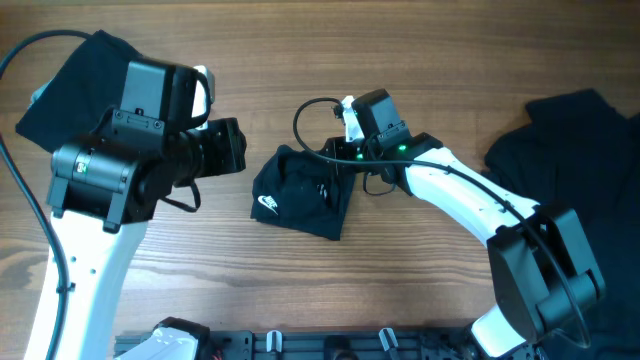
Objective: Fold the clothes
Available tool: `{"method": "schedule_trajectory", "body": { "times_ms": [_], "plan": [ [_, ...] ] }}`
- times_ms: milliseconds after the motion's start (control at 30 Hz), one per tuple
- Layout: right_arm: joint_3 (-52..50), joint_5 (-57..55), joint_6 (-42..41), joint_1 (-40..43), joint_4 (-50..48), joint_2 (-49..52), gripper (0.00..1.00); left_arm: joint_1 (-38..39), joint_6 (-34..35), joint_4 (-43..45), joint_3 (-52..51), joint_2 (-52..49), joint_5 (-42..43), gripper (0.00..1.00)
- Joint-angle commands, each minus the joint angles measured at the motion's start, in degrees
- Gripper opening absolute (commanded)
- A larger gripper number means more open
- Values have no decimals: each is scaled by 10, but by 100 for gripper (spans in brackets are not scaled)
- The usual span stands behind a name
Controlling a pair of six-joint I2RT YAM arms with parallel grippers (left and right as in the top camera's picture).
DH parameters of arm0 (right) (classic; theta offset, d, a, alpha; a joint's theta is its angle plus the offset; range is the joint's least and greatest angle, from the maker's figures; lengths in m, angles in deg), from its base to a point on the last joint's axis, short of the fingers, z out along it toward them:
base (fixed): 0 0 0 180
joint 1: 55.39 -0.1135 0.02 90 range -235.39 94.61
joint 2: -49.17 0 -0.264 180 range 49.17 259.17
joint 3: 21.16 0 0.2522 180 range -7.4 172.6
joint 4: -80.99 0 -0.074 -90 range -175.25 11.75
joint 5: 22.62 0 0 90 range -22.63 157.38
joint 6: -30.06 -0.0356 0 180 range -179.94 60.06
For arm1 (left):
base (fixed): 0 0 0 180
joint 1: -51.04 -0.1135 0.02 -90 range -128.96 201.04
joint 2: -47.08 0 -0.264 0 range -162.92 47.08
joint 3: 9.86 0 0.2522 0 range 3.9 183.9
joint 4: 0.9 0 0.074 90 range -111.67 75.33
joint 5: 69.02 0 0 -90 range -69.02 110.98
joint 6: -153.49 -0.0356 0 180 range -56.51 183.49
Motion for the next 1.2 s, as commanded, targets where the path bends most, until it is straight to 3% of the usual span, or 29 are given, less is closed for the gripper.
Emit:
{"method": "schedule_trajectory", "body": {
  "times_ms": [0, 33, 67, 133, 300, 333, 367, 400, 467, 567, 633, 833, 867, 900, 1000, 1167],
  "plan": [
    [7, -5, -21, -3, -14, 28, 41, -2, -9, 3, 5, 2, -12, 58],
    [7, 0, -21, -3, -11, 31, 40, -2, -9, 3, 5, 2, -12, 58],
    [7, 0, -21, -3, -9, 35, 32, -2, -9, 3, 5, 2, -12, 58],
    [7, -11, -26, 2, -10, 28, 4, -2, -9, 3, 5, 2, -12, 58],
    [8, -90, -62, 54, 22, -22, 4, -2, -9, 4, 5, 2, -25, 59],
    [8, -99, -74, 60, 36, -22, 5, -2, -9, 4, 5, 2, -27, 59],
    [7, -109, -101, 70, 64, -22, 26, -2, -9, 4, 5, 2, -29, 59],
    [8, -110, -123, 77, 87, -22, 39, -2, -9, 5, 5, 2, -29, 59],
    [8, -60, -89, 84, 103, -32, 41, -2, -9, 9, 5, 2, -29, 60],
    [8, 117, 65, 79, 97, -78, 46, -2, -9, 17, 5, 2, -29, 61],
    [8, 148, 84, 62, 105, -92, 51, -2, -9, 22, 5, 2, -29, 62],
    [8, 110, 72, -32, 109, -35, 52, -2, -9, 27, 5, 2, -29, 63],
    [8, 113, 64, -41, 109, -23, 48, -2, -9, 27, 5, 2, -29, 63],
    [8, 115, 60, -46, 115, -21, 33, -2, -9, 27, 5, 2, -29, 63],
    [8, 114, 55, -48, 150, -25, 4, -2, -9, 28, 5, 2, -29, 63],
    [8, -16, 5, -48, 320, -36, 4, -2, -9, 32, 5, 2, -29, 64]
  ]
}}
